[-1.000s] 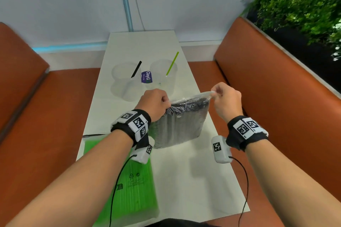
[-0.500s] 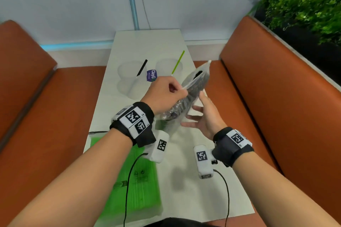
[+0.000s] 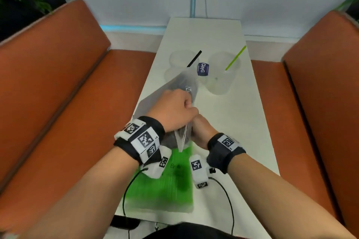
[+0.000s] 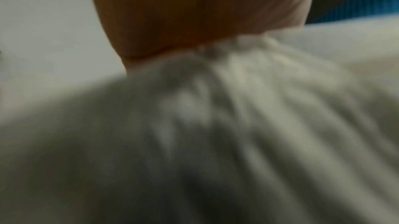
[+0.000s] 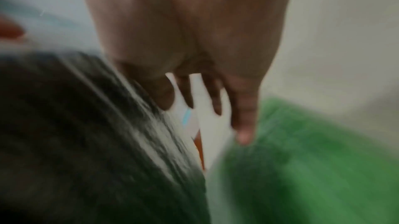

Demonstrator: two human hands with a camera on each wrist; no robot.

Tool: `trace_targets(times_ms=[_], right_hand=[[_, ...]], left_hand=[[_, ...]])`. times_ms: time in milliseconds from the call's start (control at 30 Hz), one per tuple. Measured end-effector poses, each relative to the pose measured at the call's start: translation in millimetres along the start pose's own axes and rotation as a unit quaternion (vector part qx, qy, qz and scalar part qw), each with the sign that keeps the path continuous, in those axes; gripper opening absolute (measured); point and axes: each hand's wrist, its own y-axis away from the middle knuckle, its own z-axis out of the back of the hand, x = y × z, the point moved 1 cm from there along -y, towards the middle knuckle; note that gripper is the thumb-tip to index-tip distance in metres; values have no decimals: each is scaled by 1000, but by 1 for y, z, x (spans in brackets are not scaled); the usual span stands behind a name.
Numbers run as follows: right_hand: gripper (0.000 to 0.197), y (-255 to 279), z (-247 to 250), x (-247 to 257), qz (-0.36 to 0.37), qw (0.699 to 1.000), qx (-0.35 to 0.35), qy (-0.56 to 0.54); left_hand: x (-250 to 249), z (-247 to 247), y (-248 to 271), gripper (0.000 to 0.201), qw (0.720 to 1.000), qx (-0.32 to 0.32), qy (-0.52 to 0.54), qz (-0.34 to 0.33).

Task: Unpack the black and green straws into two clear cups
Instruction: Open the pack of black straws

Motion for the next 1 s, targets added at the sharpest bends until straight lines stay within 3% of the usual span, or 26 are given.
trace_targets(times_ms=[33,67,100,167,267,400,533,667,867,1000], right_hand=[[36,-5,3,-9,-16,985,-43,166],[42,-8,10,-18,-43,948,-89,302],[50,-8,17,-27,-77,917,-127,370],[54,-5,27,-48,-165,910,-130,358],[28,-1,30,-77,-249,925,-84,274],[52,-7,15,-91,-252,942,-82,203],[23,-20,-2,-100,-224,941,-72,242],[26,-27,6,-95,-198,938,-96,268],[10,-36,33,-72,-159,934,-162,277],[12,-37,37,-78,-162,934,-166,273]], left_hand=[[8,-5,5,26,1000,15,-23,14],[16,-13,11,26,998,36,-29,36],[23,-22,15,25,997,55,-18,60],[32,-38,20,24,992,83,5,94],[37,-50,24,25,989,116,2,96],[45,-35,19,26,993,76,7,87],[51,-12,16,25,997,22,1,69],[61,19,16,24,997,-15,7,70],[83,104,11,30,989,-129,51,53],[93,138,21,20,985,-153,55,50]])
